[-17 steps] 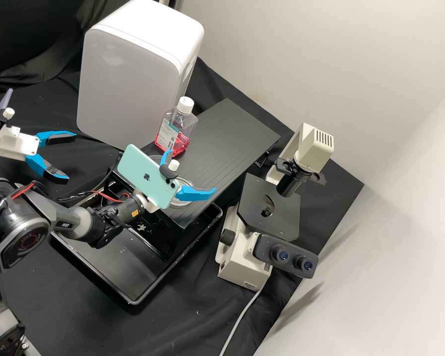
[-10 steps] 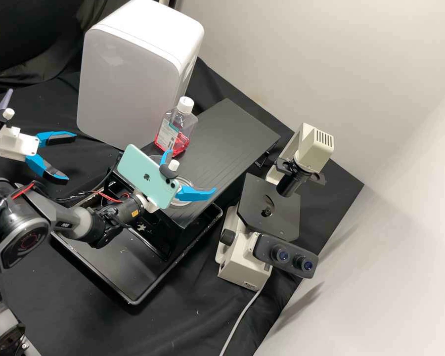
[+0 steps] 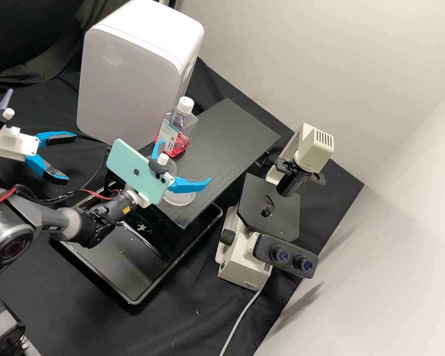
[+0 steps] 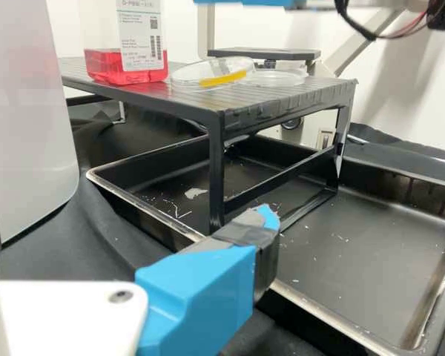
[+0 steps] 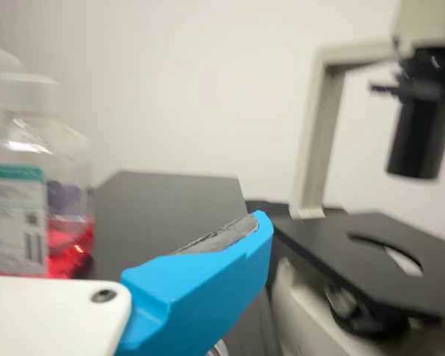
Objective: Place the lid on the petri dish
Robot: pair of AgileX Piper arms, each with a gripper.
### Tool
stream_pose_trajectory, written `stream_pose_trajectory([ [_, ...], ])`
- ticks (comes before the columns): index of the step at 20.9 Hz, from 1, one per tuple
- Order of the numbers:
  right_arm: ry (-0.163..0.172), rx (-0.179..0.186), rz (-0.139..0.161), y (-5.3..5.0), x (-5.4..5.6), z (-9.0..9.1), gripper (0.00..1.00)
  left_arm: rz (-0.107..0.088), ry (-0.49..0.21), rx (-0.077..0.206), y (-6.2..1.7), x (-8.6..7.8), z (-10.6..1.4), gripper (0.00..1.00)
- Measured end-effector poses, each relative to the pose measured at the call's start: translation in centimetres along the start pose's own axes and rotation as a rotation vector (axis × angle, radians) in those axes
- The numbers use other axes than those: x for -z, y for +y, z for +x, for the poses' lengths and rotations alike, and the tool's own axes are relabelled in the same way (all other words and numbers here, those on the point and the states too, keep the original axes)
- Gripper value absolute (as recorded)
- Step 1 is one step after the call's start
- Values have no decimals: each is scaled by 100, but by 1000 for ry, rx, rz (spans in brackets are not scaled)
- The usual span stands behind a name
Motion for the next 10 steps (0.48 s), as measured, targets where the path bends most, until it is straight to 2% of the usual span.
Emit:
stream_pose_trajectory([
  [2, 50, 9, -37, -68, 107, -11, 100, 0, 0, 0, 0, 0, 0, 100],
  [5, 94, 56, -106, -242, 209, -11, 100, 0, 0, 0, 0, 0, 0, 100],
  [7, 99, 89, -133, -357, 226, -6, 100, 0, 0, 0, 0, 0, 0, 100],
  [10, 70, 131, -155, -508, 158, -12, 100, 0, 0, 0, 0, 0, 0, 100],
])
